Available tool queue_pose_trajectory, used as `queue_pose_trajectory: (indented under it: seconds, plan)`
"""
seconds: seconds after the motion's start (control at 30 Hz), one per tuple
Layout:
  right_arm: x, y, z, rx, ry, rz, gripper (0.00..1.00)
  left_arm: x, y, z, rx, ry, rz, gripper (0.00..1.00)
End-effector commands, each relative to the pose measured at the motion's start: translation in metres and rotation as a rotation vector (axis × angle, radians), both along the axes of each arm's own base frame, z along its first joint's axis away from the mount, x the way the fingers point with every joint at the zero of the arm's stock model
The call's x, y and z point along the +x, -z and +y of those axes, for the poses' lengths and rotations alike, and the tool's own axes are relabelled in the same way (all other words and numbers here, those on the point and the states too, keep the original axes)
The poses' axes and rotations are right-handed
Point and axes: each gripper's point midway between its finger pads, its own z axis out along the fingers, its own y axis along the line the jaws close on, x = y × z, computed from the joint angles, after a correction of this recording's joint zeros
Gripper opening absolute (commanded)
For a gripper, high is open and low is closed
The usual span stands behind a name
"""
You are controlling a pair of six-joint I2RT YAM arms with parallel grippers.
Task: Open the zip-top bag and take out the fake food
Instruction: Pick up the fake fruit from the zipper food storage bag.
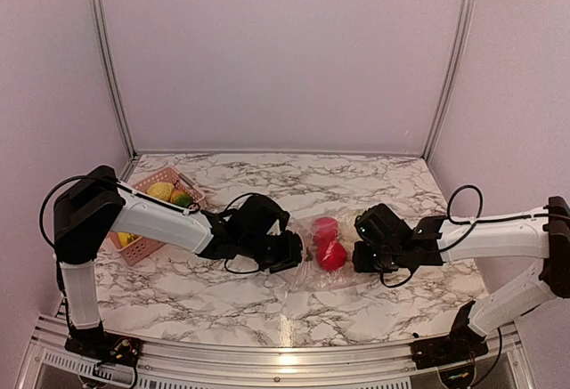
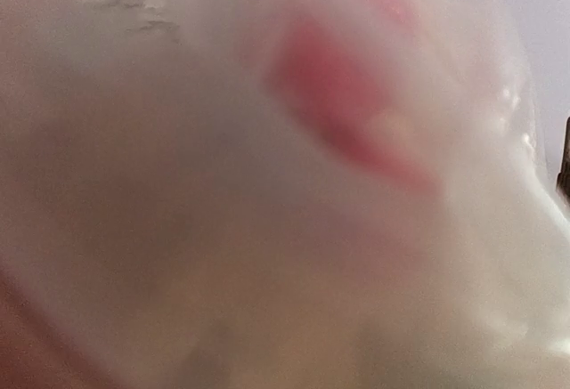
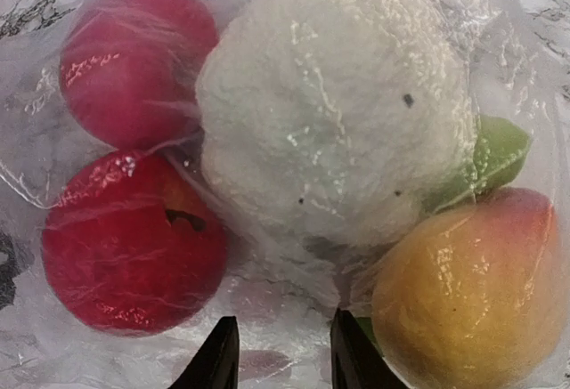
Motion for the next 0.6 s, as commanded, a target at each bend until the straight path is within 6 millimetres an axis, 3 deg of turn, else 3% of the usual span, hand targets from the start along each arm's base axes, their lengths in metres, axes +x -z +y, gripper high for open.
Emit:
queue_pose_trajectory:
  seconds: [0.0,0.07,0.33,0.57]
  plan:
    - [0.009,-0.008,0.01,0.024,-0.016,-0.02,0.37,-0.001,0.001,-0.008,-0.01,0.022,-0.013,0.51]
    - [0.011,-0.013,0.011,0.021,-0.018,-0.022,0.37,-0.001,0.0,-0.007,-0.007,0.022,-0.02,0.52]
    - [0.019,-0.067,0.02,0.087,-0.036,-0.107,0.35,0.0,-0.003,-0.005,0.006,0.027,-0.038,0.53]
    - [0.022,-0.054,0.033,0.091,-0.058,-0.071,0.26,0.001,-0.006,-0.008,0.003,0.037,-0.043,0.53]
